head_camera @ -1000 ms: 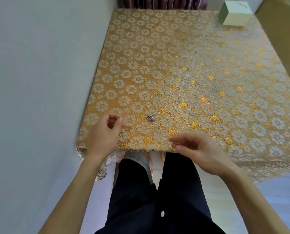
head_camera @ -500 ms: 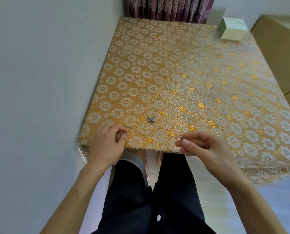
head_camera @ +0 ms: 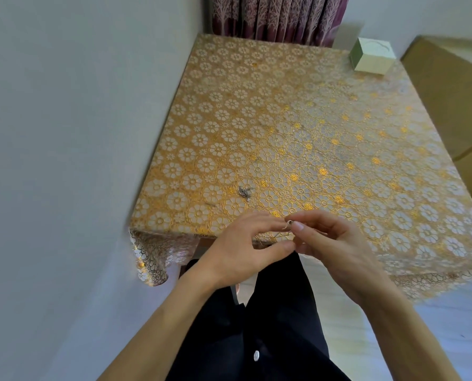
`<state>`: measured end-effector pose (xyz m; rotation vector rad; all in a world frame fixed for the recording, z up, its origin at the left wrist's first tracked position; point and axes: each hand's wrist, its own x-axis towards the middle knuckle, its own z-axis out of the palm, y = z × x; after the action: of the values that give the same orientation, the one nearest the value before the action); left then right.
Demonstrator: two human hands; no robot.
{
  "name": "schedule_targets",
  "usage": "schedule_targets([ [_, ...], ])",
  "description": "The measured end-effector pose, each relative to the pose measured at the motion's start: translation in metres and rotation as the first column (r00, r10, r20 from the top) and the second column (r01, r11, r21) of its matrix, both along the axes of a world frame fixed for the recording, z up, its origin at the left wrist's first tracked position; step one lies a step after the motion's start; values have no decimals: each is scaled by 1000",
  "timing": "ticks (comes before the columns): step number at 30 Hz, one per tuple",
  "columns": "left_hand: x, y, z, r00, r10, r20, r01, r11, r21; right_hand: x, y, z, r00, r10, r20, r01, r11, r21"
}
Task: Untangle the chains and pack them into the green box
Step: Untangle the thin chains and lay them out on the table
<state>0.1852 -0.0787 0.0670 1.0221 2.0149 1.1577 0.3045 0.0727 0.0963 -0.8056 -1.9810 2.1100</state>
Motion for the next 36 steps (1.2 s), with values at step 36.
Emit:
schedule_targets([
  [36,12,14,18,977,24,210,-52,990,128,41,2,29,993,-3,117,-51,887,459],
])
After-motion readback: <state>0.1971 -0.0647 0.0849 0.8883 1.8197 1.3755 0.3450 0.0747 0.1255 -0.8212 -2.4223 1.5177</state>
